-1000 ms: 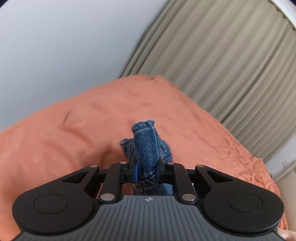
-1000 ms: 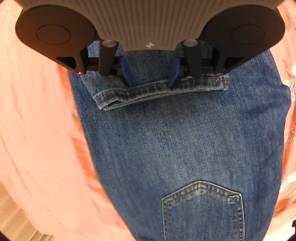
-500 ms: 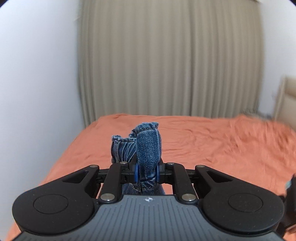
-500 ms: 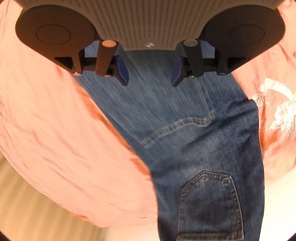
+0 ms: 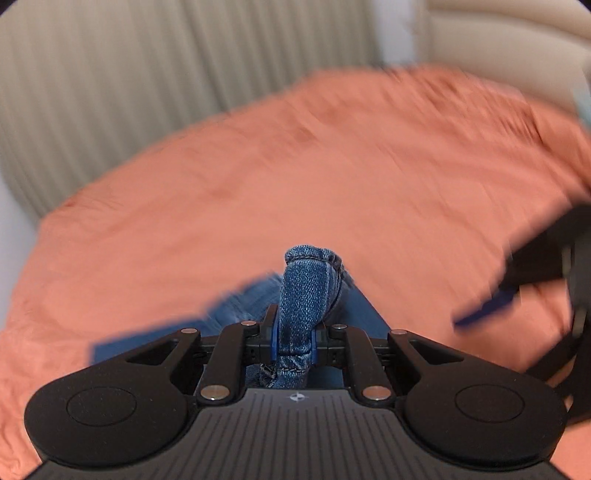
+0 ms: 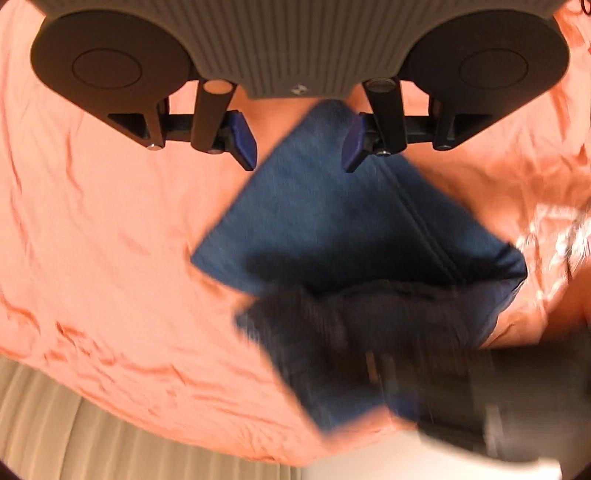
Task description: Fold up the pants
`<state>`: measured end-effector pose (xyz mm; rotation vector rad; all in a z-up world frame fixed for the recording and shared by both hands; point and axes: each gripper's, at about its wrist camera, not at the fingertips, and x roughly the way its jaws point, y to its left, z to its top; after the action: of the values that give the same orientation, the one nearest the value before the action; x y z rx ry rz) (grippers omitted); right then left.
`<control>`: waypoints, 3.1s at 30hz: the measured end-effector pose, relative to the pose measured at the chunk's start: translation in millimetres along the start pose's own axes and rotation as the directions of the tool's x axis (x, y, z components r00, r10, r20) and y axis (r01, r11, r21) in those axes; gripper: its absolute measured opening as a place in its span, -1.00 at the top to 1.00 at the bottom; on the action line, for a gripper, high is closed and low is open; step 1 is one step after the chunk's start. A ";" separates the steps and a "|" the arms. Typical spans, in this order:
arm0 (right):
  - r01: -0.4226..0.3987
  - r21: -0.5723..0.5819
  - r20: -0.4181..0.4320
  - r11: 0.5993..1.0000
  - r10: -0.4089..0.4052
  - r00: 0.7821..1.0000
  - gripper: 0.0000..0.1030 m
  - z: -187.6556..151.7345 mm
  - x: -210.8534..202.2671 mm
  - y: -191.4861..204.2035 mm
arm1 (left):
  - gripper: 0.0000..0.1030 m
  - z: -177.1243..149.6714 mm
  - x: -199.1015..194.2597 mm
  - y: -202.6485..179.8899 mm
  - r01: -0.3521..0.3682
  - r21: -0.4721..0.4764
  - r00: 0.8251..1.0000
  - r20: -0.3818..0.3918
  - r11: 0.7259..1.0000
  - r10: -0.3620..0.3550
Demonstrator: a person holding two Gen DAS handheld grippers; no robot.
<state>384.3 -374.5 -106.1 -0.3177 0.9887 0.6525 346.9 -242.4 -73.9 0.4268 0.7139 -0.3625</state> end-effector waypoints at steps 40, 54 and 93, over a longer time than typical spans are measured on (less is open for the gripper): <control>-0.144 0.537 0.036 0.831 0.148 0.988 0.40 34.2 73.7 -25.3 | -0.46 -206.6 -42.0 158.8 0.050 0.058 0.987 -0.156 0.997 -0.040; -0.198 0.507 0.041 0.839 0.206 0.978 0.34 36.7 73.2 -25.2 | -0.12 -203.1 -48.7 162.1 0.018 0.025 0.991 -0.131 1.000 -0.014; -0.006 0.247 0.025 0.969 -0.001 1.000 1.00 -24.8 10.5 31.2 | 0.67 -210.0 -44.2 190.9 0.032 -0.159 0.987 -0.153 0.987 -0.057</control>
<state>351.8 -359.8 -126.8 -0.0882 1.0339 0.5271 288.1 31.4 -137.9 0.2936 0.9007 -0.3145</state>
